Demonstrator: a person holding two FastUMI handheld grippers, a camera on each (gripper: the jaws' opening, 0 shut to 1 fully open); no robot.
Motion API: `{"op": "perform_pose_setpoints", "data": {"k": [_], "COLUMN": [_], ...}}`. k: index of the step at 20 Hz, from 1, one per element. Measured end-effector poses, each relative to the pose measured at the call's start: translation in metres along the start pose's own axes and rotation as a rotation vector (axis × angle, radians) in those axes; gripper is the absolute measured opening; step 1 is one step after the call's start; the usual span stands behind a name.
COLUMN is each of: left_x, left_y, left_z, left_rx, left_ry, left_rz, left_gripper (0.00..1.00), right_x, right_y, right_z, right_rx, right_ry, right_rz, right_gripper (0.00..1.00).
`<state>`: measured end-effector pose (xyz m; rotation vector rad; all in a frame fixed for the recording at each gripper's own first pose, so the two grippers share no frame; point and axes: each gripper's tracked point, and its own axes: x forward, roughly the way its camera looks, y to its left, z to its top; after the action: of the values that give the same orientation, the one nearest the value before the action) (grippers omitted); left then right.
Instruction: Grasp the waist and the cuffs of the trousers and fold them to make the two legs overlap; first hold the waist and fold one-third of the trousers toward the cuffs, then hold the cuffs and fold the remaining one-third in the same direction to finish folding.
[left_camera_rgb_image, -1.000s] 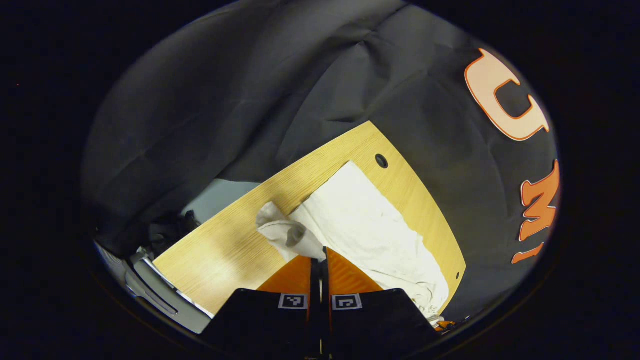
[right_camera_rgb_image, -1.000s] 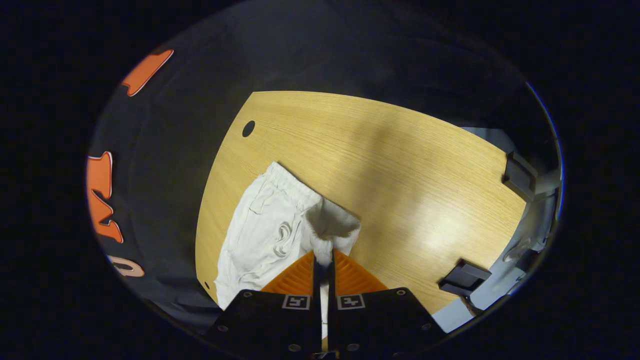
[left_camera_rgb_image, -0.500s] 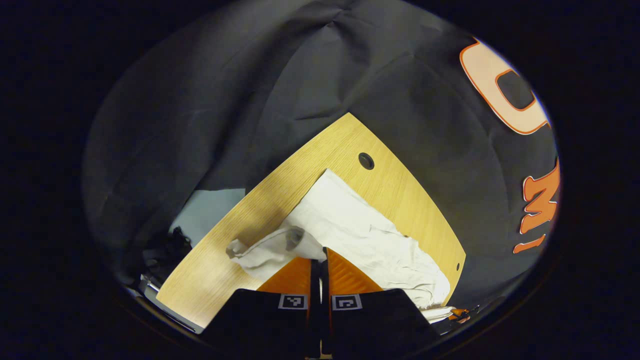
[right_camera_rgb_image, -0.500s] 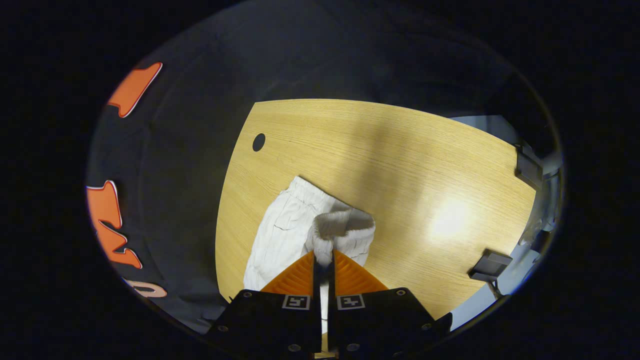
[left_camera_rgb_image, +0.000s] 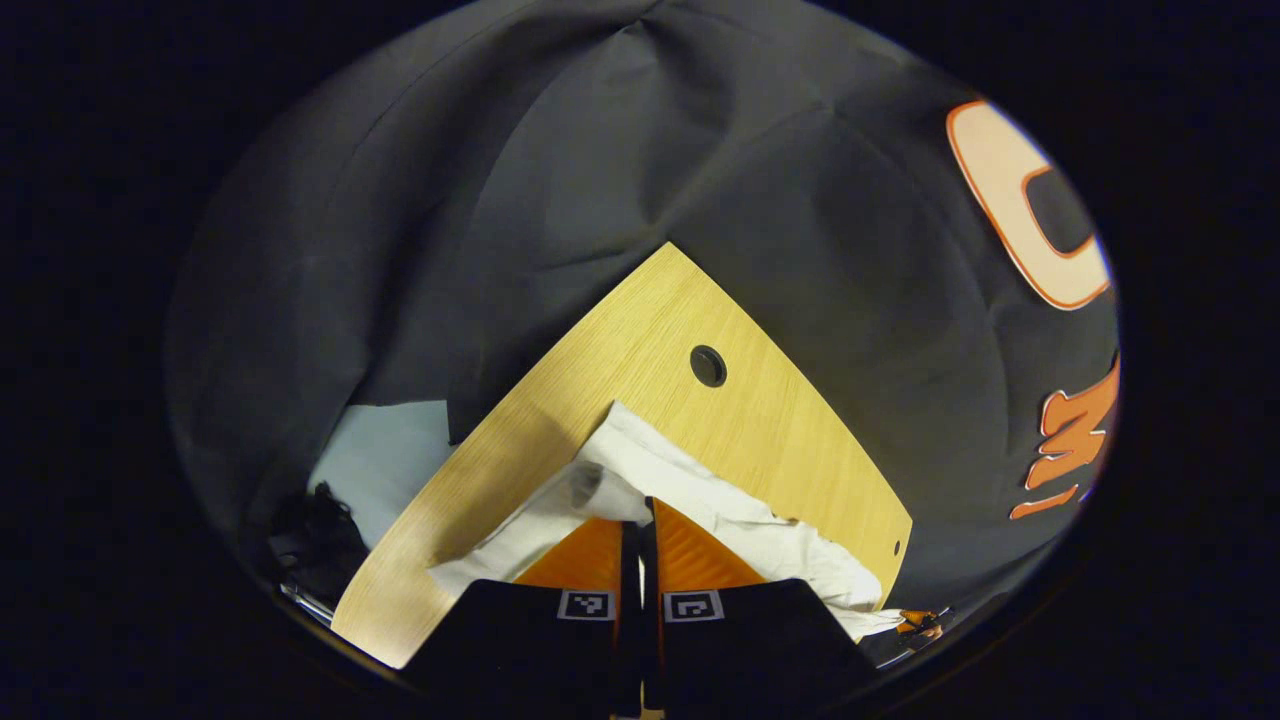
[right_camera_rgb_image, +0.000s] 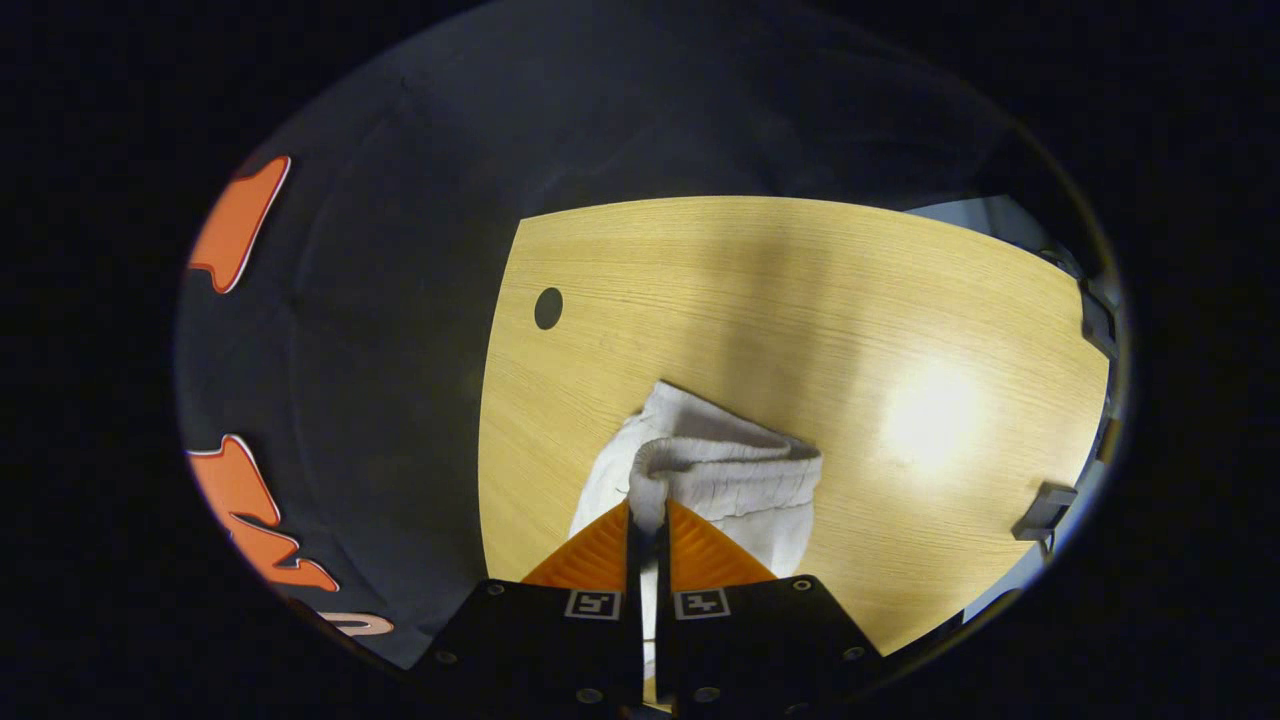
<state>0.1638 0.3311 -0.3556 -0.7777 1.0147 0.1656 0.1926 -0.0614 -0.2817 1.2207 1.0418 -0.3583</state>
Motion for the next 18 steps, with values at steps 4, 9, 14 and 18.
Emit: {"op": "perform_pose_setpoints", "data": {"k": [4, 9, 14, 18], "left_x": [0.032, 0.054, 0.062, 0.045], "left_y": [0.005, 0.004, -0.009, -0.029], "left_z": [0.003, 0.005, 0.02, 0.044], "left_rx": [-0.008, -0.056, -0.084, -0.077], "left_ry": [0.025, 0.027, -0.046, -0.175], "left_rz": [0.037, 0.077, 0.018, -0.023], "left_gripper": [0.04, 0.04, 0.15, 0.56], "right_x": [0.03, 0.063, 0.07, 0.059], "right_y": [0.02, 0.054, 0.043, 0.061], "right_z": [0.008, 0.019, 0.013, 0.031], "right_rx": [0.051, 0.086, 0.19, 0.156], "right_ry": [0.005, -0.06, -0.081, -0.136], "right_rz": [0.01, 0.116, 0.141, 0.195], "right_gripper": [0.05, 0.05, 0.06, 0.19]}}
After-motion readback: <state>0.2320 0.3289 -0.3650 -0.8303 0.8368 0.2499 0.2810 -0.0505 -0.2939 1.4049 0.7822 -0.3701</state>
